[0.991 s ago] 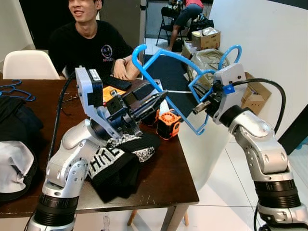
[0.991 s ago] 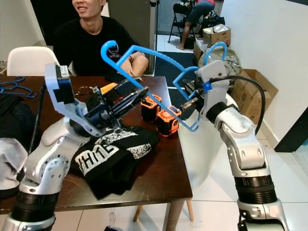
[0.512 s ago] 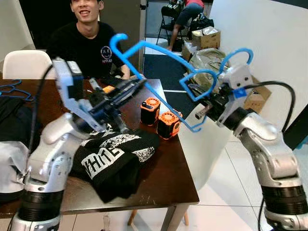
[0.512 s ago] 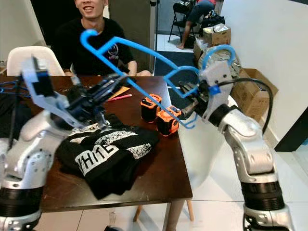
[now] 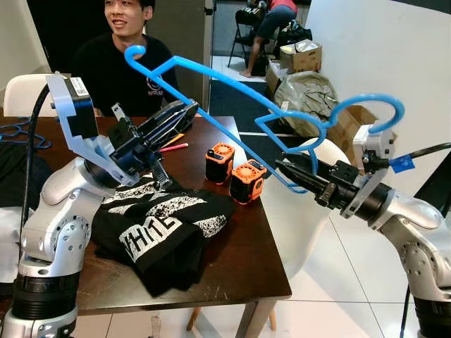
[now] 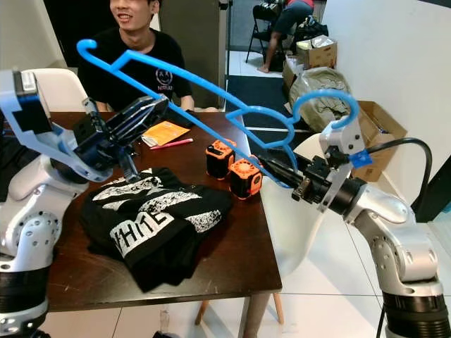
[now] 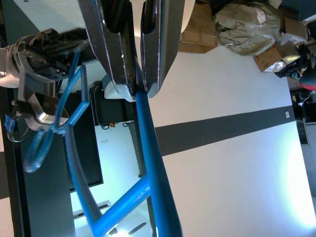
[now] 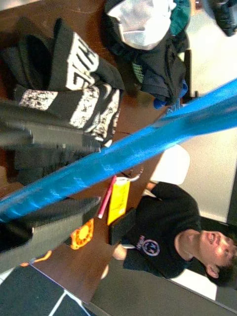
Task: Hang hanger
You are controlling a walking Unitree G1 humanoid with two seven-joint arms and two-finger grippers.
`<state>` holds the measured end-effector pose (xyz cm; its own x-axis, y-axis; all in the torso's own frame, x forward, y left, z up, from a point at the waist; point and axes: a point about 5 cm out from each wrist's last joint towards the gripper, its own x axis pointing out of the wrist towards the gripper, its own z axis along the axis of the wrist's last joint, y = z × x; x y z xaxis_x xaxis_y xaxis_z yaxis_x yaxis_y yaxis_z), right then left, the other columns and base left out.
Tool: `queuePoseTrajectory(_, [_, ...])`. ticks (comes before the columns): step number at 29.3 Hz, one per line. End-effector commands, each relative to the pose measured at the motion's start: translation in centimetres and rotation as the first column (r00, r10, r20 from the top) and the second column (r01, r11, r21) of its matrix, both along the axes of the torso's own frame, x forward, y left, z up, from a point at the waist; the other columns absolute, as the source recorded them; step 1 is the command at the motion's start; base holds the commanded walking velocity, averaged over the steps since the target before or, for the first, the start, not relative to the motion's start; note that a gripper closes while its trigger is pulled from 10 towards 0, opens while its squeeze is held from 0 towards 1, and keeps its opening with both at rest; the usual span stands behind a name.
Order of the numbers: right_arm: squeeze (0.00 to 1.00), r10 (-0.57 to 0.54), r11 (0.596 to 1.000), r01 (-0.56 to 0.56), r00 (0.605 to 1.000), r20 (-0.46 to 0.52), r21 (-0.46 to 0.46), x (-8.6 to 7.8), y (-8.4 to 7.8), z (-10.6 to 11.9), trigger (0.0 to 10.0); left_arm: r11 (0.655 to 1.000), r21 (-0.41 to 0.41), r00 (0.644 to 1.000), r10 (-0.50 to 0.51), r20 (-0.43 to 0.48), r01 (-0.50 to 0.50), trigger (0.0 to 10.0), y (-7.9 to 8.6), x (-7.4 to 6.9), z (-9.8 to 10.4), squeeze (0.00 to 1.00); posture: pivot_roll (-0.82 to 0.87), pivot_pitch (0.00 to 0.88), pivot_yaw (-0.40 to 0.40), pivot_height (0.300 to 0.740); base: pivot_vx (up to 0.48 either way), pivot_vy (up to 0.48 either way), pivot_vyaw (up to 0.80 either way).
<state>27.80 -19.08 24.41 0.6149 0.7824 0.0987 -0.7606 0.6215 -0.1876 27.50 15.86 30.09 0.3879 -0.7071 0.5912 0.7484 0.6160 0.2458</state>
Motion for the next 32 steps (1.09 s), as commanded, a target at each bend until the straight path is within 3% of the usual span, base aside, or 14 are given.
queuePoseTrajectory(1, [0.82,0.017,0.999,-0.017,1.000,-0.009,-0.028,-0.5,-0.2,-0.3,10.0,0.999,-0.020,0.999,0.035,0.013,-0.035,0.0,0.6,0.0,0.4,0.00,-0.02,0.000,-0.035,0.740,0.000,0.000,0.00])
queuePoseTrajectory(2, [0.82,0.017,0.999,-0.017,1.000,-0.009,-0.028,-0.5,-0.2,-0.3,10.0,0.999,-0.020,0.999,0.035,0.013,-0.035,0.0,0.6,0.0,0.4,0.00,-0.02,0.000,-0.035,0.740,0.000,0.000,0.00])
queuePoseTrajectory(3, [0.00,0.099,0.995,-0.098,0.995,-0.028,0.026,-1.3,-0.3,-0.2,10.0,1.000,-0.017,1.000,0.018,0.013,-0.017,0.0,0.6,-0.1,0.4,0.00,-0.02,0.000,-0.035,0.740,0.000,0.000,0.00])
queuePoseTrajectory(4, [0.00,0.099,0.995,-0.098,0.995,-0.028,0.026,-1.3,-0.3,-0.2,10.0,1.000,-0.017,1.000,0.018,0.013,-0.017,0.0,0.6,-0.1,0.4,0.00,-0.02,0.000,-0.035,0.740,0.000,0.000,0.00])
queuePoseTrajectory(7, [0.00,0.240,0.954,-0.239,0.971,0.016,0.183,-2.8,-0.5,1.0,10.0,1.000,-0.013,1.000,-0.010,0.007,0.010,0.0,0.6,-0.2,0.5,0.00,-0.01,0.000,-0.028,0.740,0.000,0.000,0.00])
queuePoseTrajectory(8, [0.00,0.240,0.954,-0.239,0.971,0.016,0.183,-2.8,-0.5,1.0,10.0,1.000,-0.013,1.000,-0.010,0.007,0.010,0.0,0.6,-0.2,0.5,0.00,-0.01,0.000,-0.028,0.740,0.000,0.000,0.00])
queuePoseTrajectory(10, [0.00,0.319,0.872,-0.342,0.940,0.124,0.349,-3.6,-0.8,2.6,10.0,1.000,-0.014,1.000,-0.023,-0.002,0.023,0.0,0.7,-0.3,0.4,0.00,-0.01,0.000,-0.026,0.740,0.000,0.000,0.00])
queuePoseTrajectory(11, [0.00,0.319,0.872,-0.342,0.940,0.124,0.349,-3.6,-0.8,2.6,10.0,1.000,-0.014,1.000,-0.023,-0.002,0.023,0.0,0.7,-0.3,0.4,0.00,-0.01,0.000,-0.026,0.740,0.000,0.000,0.00])
queuePoseTrajectory(13, [0.00,0.349,0.794,-0.404,0.915,0.204,0.454,-4.0,-1.2,3.6,10.0,0.999,-0.021,1.000,-0.028,-0.011,0.028,0.0,0.8,-0.2,0.3,0.00,-0.01,0.000,-0.026,0.740,0.000,0.000,0.00])
queuePoseTrajectory(15, [0.00,0.349,0.794,-0.404,0.915,0.204,0.454,-4.0,-1.2,3.6,10.0,0.999,-0.021,1.000,-0.028,-0.011,0.028,0.0,0.8,-0.2,0.3,0.00,-0.01,0.000,-0.026,0.740,0.000,0.000,0.00])
queuePoseTrajectory(18, [0.00,0.357,0.758,-0.431,0.902,0.242,0.489,-4.1,-1.2,4.0,10.0,0.999,-0.028,0.999,-0.031,-0.017,0.030,0.0,0.8,-0.2,0.2,0.00,-0.01,0.000,-0.025,0.740,0.000,0.000,0.00])
queuePoseTrajectory(24, [0.00,0.376,0.748,-0.452,0.892,0.252,0.486,-4.3,-0.7,3.9,10.0,0.998,-0.048,0.999,-0.035,-0.024,0.034,0.0,0.7,-0.1,0.1,0.00,-0.01,0.000,-0.020,0.740,0.000,0.000,0.00])
queuePoseTrajectory(29, [0.00,0.381,0.855,-0.407,0.913,0.144,0.321,-3.8,1.8,2.2,10.0,0.991,-0.107,0.996,-0.080,-0.037,0.076,0.0,0.3,0.0,0.1,0.00,-0.01,0.000,-0.019,0.740,0.000,0.000,0.00])
queuePoseTrajectory(32, [0.00,0.371,0.873,-0.392,0.920,0.126,0.290,-3.6,2.2,2.0,10.0,0.989,-0.120,0.995,-0.088,-0.039,0.083,0.0,0.1,0.1,0.1,0.00,-0.01,0.000,-0.019,0.740,0.000,0.000,0.00])
